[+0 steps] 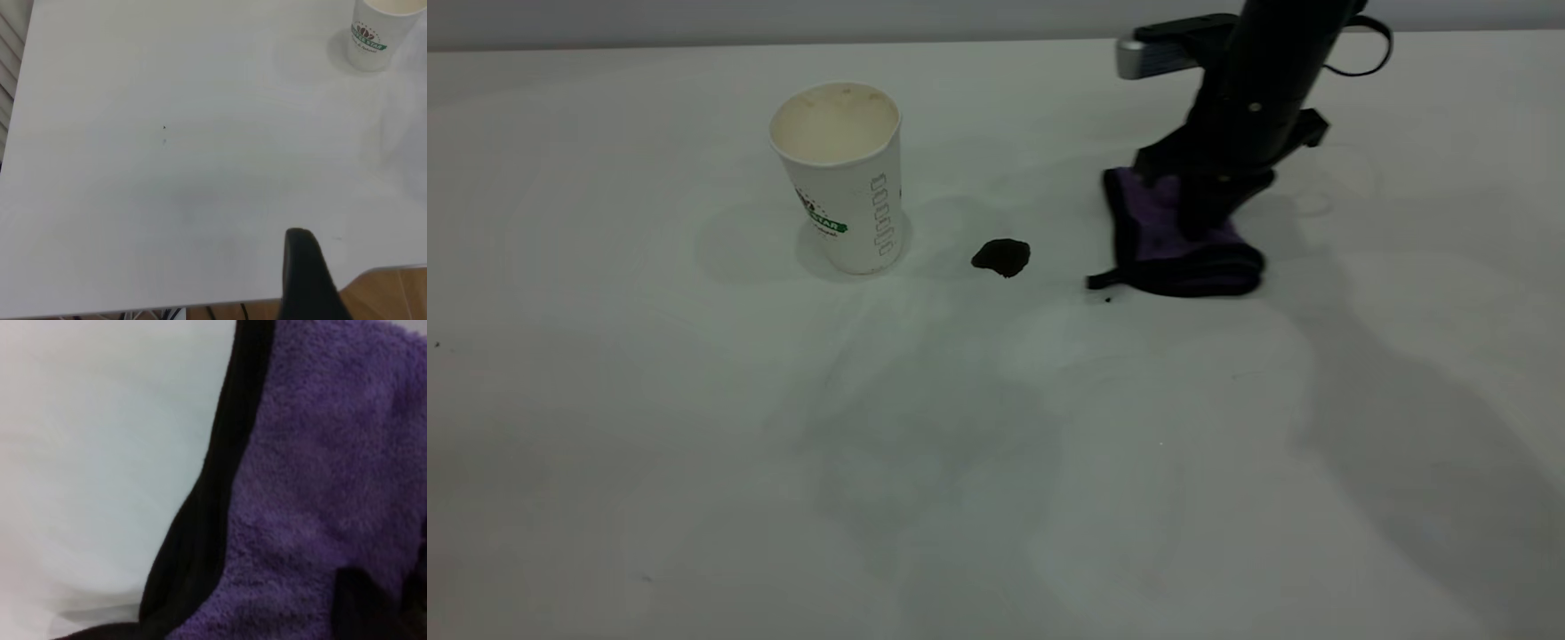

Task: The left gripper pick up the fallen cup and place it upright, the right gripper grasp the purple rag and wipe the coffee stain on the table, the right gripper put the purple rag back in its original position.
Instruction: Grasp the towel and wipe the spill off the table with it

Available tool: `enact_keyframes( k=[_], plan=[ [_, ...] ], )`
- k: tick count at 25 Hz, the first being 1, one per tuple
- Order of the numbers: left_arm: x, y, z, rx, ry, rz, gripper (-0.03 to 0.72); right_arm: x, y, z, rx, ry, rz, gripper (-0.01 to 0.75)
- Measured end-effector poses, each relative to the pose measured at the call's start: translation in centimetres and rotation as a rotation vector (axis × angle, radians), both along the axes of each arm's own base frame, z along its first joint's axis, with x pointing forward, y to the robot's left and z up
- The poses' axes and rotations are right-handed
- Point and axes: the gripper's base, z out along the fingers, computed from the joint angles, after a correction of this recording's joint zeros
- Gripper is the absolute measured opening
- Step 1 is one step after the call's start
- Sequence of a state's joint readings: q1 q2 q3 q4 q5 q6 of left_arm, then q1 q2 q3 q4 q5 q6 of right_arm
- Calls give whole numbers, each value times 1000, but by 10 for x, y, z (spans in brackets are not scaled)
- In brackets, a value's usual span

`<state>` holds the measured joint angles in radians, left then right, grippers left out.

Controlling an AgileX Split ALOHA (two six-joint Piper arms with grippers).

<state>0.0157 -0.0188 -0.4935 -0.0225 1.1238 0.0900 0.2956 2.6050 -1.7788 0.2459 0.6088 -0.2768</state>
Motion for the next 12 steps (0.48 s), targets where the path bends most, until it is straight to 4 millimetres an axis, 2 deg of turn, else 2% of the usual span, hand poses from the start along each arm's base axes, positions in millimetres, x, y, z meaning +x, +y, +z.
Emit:
enact_keyframes(
  k=[12],
  plan=[
    [0, 0, 0, 0, 0, 0, 496, -4, 77, -4, 77, -133, 126, 35]
  ],
)
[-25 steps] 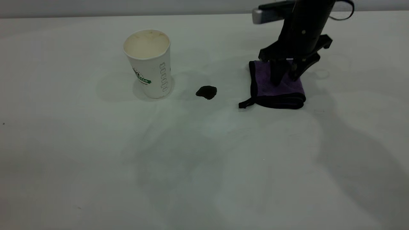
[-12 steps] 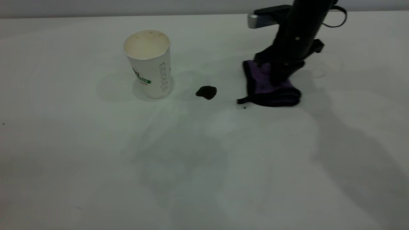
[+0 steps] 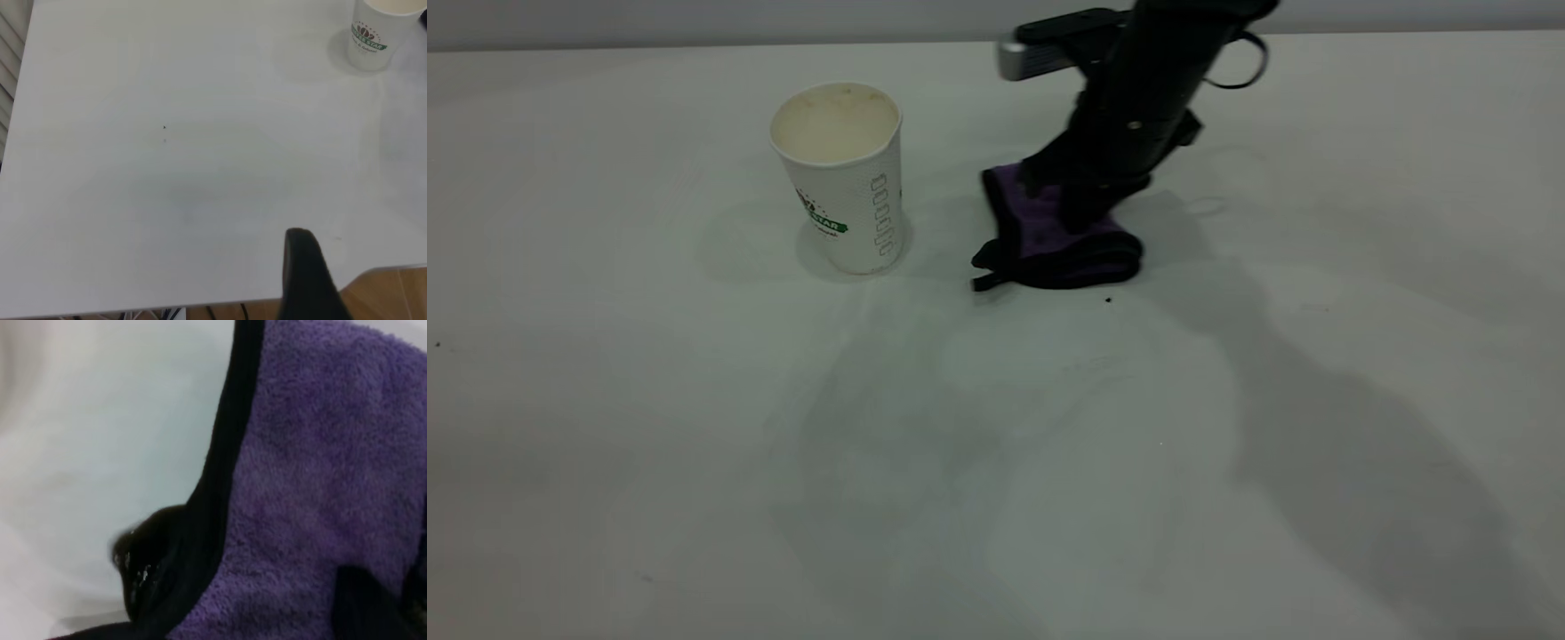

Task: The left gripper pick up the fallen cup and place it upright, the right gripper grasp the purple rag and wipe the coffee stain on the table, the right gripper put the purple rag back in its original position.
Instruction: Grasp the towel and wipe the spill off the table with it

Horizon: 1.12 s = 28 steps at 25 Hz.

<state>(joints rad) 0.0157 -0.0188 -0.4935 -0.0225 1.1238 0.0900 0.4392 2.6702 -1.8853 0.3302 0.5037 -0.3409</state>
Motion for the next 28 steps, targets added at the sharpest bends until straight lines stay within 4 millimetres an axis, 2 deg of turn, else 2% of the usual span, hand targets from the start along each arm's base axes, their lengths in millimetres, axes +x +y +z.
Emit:
enact_keyframes(
  k=[8, 15, 28],
  plan=[
    [0, 0, 0, 0, 0, 0, 496, -7, 28, -2, 6, 4, 64, 37],
    [0, 0, 0, 0, 0, 0, 496, -23, 46, -4, 27, 92, 86, 39],
    [0, 0, 0, 0, 0, 0, 496, -40, 50, -6, 39, 252, 101, 44]
  ],
)
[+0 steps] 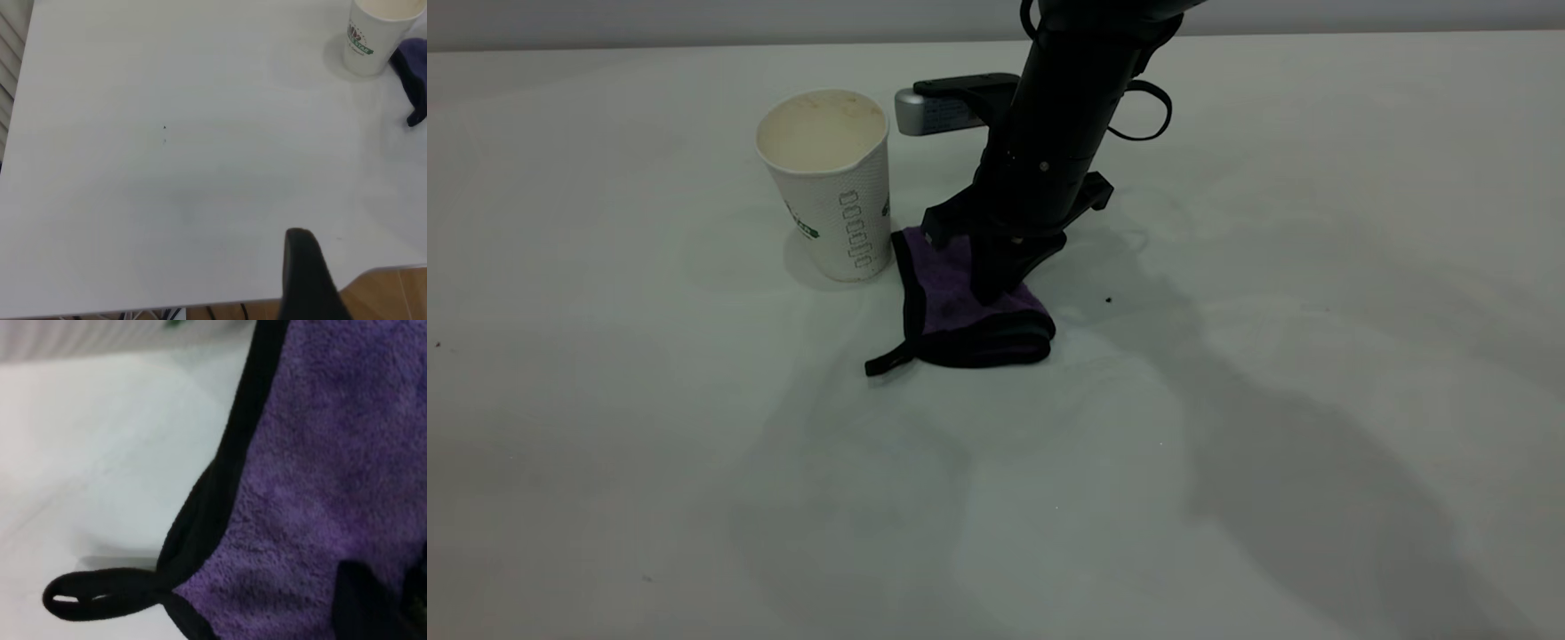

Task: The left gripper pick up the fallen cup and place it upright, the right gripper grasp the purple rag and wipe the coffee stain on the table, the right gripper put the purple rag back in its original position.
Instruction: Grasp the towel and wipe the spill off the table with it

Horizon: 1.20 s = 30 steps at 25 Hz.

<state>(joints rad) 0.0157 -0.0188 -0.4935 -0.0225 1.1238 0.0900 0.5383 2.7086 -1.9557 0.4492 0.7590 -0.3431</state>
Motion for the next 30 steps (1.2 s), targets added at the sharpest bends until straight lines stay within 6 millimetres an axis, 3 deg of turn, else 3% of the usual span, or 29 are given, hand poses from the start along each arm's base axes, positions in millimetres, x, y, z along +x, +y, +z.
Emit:
enact_keyframes(
  k=[18, 30],
  plan=[
    [0, 0, 0, 1, 0, -1, 496, -25, -1, -6, -12, 263, 46, 51],
    [0, 0, 0, 1, 0, -1, 496, -19, -7, -8, -38, 234, -16, 59]
  ],
)
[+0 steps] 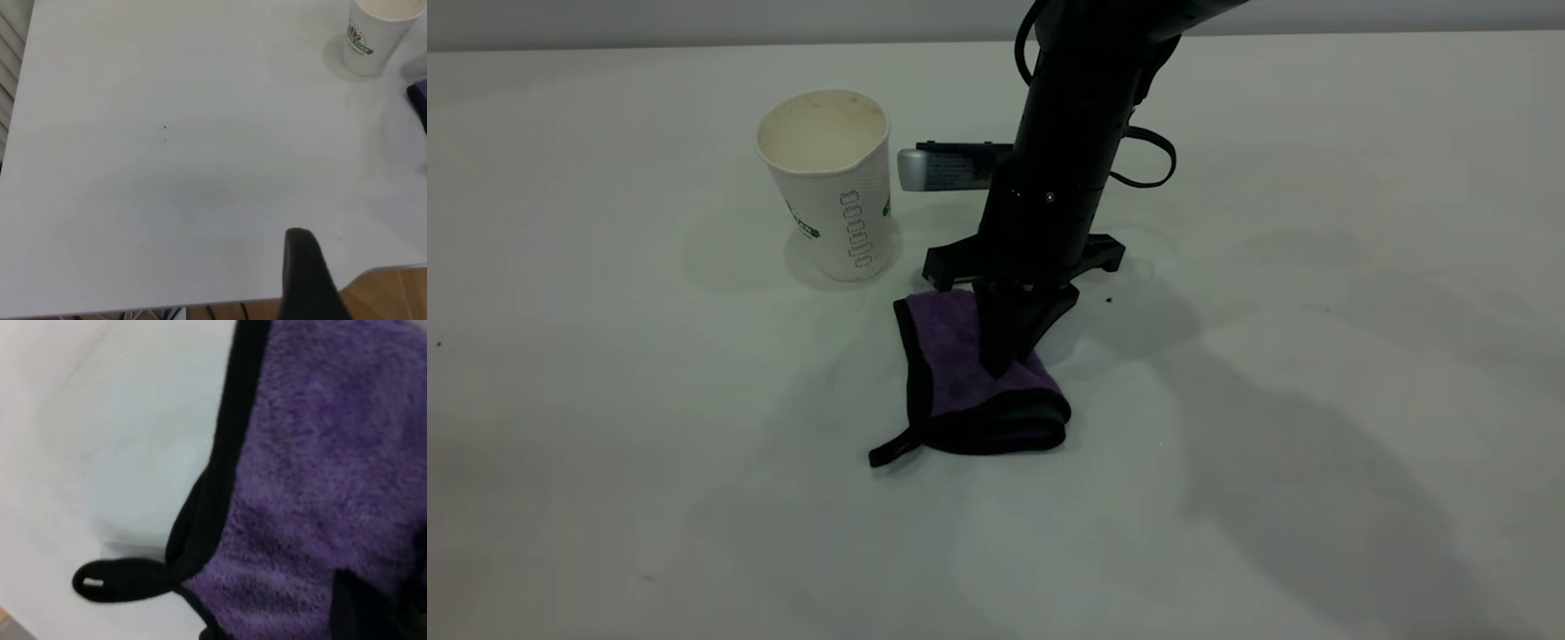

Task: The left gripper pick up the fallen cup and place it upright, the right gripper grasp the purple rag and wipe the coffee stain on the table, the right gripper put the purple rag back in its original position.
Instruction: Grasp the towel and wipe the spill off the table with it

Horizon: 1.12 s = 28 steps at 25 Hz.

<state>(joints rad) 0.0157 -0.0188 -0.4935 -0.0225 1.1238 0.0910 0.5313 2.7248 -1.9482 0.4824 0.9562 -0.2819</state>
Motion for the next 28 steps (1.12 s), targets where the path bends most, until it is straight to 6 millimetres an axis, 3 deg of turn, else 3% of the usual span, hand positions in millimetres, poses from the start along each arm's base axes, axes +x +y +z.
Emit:
enact_keyframes(
  k=[4, 10, 17, 22, 28],
  plan=[
    [0, 0, 0, -1, 0, 1, 496, 19, -29, 3, -64, -37, -68, 62],
    [0, 0, 0, -1, 0, 1, 496, 54, -100, 5, -120, -58, -192, 67],
    [0, 0, 0, -1, 0, 1, 496, 73, -173, 6, -137, -28, -339, 80],
    [0, 0, 0, -1, 0, 1, 496, 76, -188, 11, -142, -2, -339, 137],
    [0, 0, 0, -1, 0, 1, 496, 89, -186, 30, -122, -11, -282, 302]
  ],
)
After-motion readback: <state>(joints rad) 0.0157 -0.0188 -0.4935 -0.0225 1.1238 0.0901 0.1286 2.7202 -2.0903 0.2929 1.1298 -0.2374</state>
